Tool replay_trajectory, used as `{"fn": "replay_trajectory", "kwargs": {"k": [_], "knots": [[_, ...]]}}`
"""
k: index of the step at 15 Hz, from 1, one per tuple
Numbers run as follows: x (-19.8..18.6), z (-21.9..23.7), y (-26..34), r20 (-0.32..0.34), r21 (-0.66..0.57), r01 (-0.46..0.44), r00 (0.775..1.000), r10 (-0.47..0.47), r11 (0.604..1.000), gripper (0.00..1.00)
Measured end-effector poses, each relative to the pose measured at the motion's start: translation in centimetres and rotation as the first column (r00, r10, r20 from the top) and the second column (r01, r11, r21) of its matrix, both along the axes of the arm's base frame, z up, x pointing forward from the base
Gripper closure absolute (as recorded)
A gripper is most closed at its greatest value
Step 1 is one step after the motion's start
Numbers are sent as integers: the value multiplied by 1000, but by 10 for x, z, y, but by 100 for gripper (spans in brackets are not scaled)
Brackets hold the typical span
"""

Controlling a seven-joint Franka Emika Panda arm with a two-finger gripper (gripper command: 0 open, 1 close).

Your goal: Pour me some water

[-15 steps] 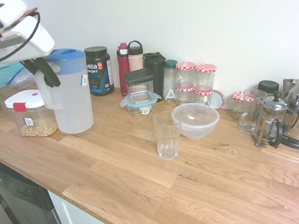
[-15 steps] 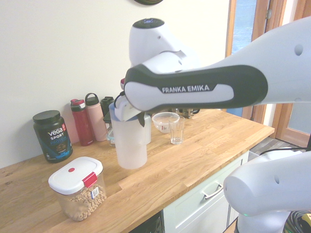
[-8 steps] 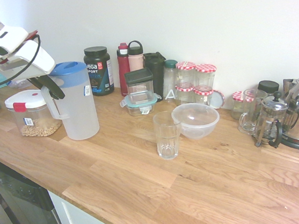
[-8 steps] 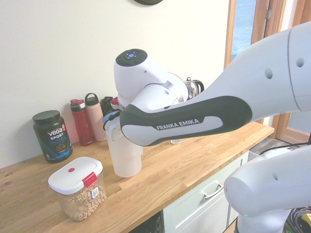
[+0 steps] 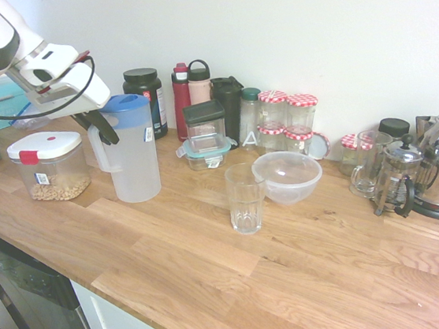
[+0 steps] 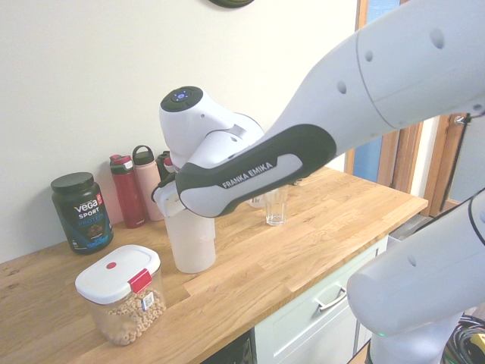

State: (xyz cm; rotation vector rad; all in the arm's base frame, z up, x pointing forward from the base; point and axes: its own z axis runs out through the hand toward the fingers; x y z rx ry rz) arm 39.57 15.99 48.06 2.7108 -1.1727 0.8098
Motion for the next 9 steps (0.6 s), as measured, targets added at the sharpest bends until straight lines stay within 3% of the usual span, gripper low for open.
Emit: {"fn": "replay_trajectory", "kwargs": {"k": [3, 9], "knots": [[15, 6, -10, -24, 19, 10, 1000, -9, 1000, 0], [9, 7, -1, -44, -23, -32, 999, 31, 999, 0]]}}
